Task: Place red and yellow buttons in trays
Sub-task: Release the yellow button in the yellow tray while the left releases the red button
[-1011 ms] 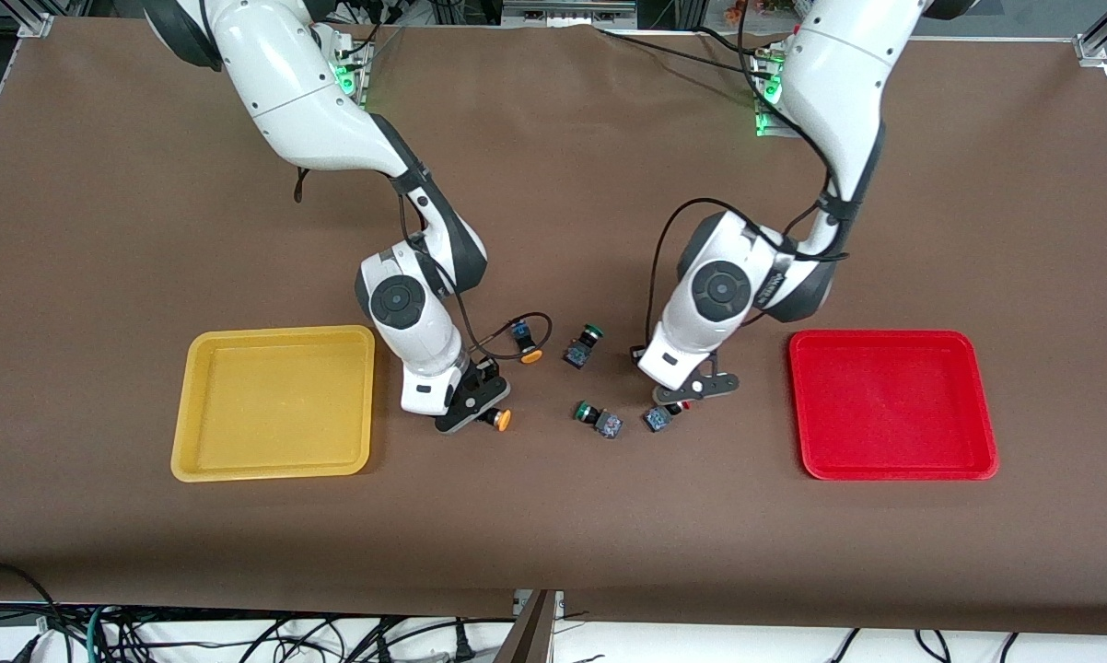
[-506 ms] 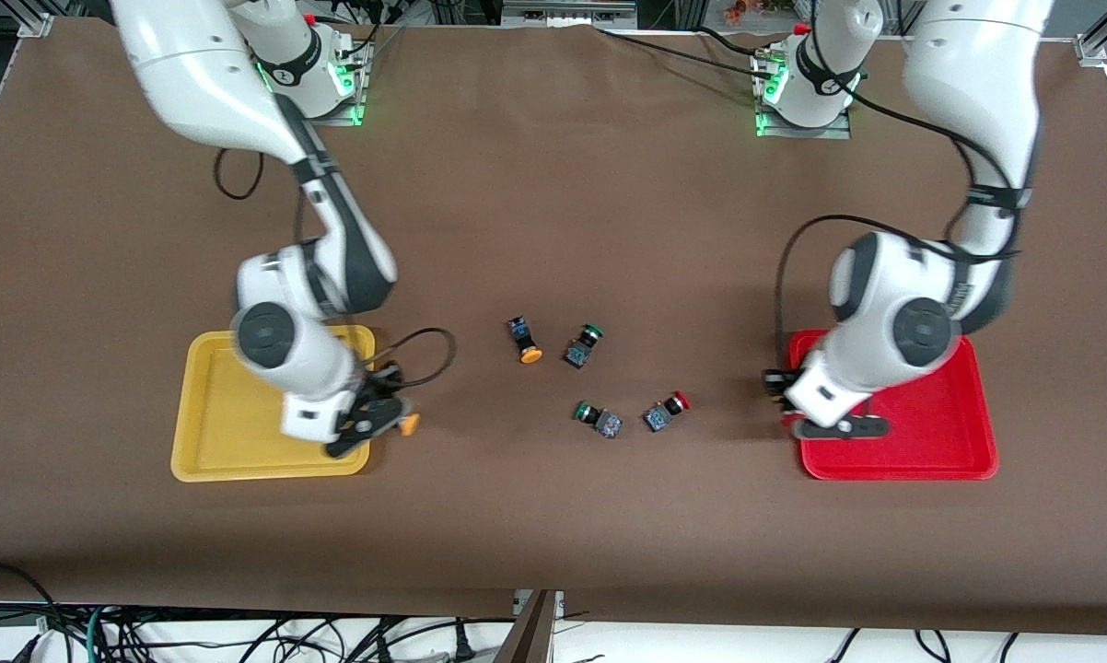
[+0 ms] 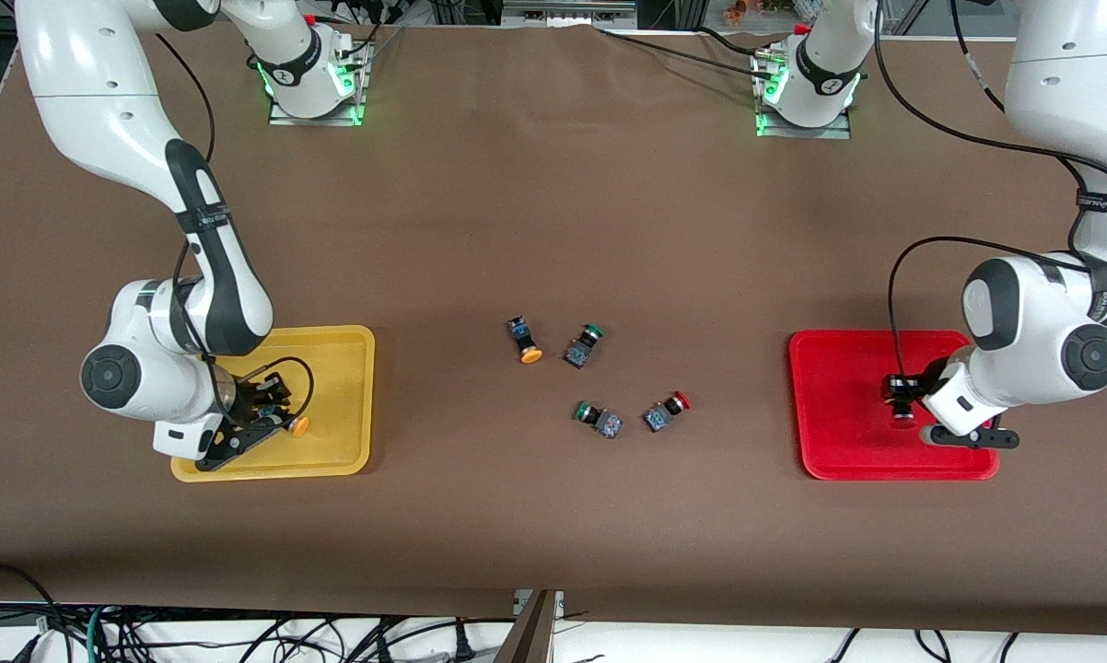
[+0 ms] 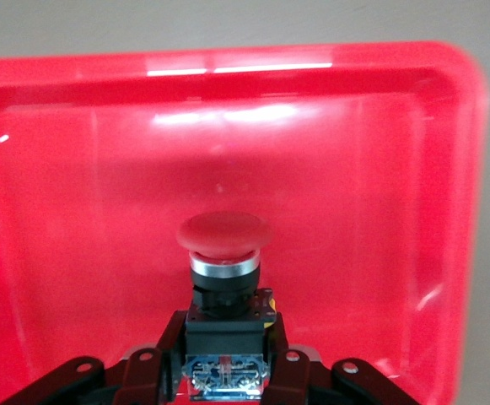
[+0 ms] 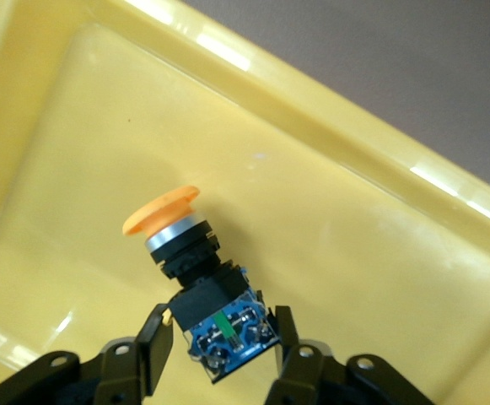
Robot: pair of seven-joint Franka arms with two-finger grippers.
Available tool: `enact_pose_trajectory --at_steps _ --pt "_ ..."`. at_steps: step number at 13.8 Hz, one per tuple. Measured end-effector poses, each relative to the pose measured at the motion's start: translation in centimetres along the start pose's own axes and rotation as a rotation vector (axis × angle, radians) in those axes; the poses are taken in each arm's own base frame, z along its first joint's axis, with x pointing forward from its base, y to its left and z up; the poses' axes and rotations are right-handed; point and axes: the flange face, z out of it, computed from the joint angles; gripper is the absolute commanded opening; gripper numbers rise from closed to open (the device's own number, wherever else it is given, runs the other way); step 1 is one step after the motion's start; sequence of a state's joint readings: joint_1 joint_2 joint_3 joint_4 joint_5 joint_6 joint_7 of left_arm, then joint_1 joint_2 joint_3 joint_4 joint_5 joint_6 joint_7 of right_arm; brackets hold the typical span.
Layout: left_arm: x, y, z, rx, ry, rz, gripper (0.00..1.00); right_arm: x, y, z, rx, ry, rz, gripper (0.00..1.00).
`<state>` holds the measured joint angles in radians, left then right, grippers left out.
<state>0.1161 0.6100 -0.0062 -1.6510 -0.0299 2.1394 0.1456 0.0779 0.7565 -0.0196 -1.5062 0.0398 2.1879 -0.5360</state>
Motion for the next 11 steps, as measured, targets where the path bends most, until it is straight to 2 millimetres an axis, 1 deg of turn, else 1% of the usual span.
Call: enact_pose_trajectory --at_steps 1,2,4,5,6,7,8,9,11 --pt "-0.1 -0.9 0.5 -0.002 -0.006 -0.012 0.23 0.1 -0.2 0.1 0.002 0.000 0.001 0.78" --pt "-0.2 -1.6 1.1 -0.003 -0.012 -0.022 0.24 0.2 -0.3 0.0 0.004 0.003 0.006 0.80" --pt "-0.6 -3.4 2.2 -0.007 -0.028 -0.050 0.26 0.6 -0.9 -0.8 0.006 0.012 0.047 0.81" --pt "-0.8 -4.8 2.8 -0.009 -0.032 -0.070 0.26 0.9 -1.6 -1.3 0.014 0.008 0.072 0.81" --pt "-1.1 -6.4 3.3 -0.010 -0.031 -0.082 0.26 1.6 -2.8 -2.0 0.023 0.004 0.098 0.81" --pt "-1.3 -7.8 3.7 -0.011 -0.023 -0.079 0.26 2.4 -4.6 -2.9 0.029 -0.002 0.129 0.81" --pt "-1.4 -8.8 4.1 -0.013 -0.020 -0.079 0.26 3.3 -7.0 -3.8 0.034 -0.010 0.166 0.80" --pt "-1.5 -9.5 4.5 -0.013 -0.015 -0.079 0.26 4.4 -9.8 -4.6 0.035 -0.012 0.198 0.80" --pt "-1.5 -9.7 5.2 -0.013 -0.013 -0.080 0.27 6.4 -16.1 -5.2 0.033 -0.017 0.246 0.80"
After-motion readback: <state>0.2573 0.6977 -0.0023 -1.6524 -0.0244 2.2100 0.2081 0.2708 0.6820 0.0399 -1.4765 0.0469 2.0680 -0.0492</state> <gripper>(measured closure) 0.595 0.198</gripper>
